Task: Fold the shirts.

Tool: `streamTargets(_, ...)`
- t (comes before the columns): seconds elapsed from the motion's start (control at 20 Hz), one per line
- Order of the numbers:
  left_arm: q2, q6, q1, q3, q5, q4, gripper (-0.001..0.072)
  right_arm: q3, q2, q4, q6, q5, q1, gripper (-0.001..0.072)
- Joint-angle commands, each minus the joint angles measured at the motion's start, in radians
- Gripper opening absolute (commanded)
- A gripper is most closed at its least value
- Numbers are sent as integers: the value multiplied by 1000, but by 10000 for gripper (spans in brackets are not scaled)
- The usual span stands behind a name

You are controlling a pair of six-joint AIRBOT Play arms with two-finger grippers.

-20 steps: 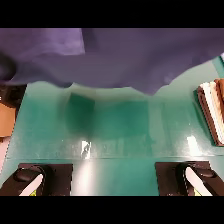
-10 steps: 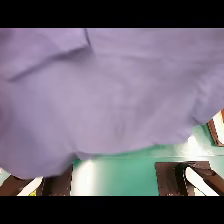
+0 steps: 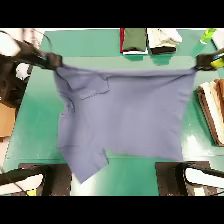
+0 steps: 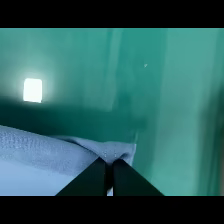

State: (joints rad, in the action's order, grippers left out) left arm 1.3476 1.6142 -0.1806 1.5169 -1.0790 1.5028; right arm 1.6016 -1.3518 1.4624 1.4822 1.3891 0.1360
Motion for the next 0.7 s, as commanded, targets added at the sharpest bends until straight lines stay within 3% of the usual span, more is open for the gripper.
streamTargets(0.0, 186, 1, 17, -21, 137, 2, 24, -21, -183, -4, 1, -108, -7, 20)
streamTargets(0.2, 233, -25, 39, 43, 127, 1, 24, 144, -295, -28, 2, -74, -18, 20)
streamTargets(0.35, 229, -97, 52, 91, 3, -3, 24, 189, -291, -26, 1, -26, -20, 20)
streamTargets(0.5, 230, -158, 53, 48, -98, 0, 24, 79, -238, -19, 1, -35, -19, 20)
streamTargets(0.65, 230, -156, 53, -56, -77, -5, 25, -63, -205, -22, 1, -78, -23, 20)
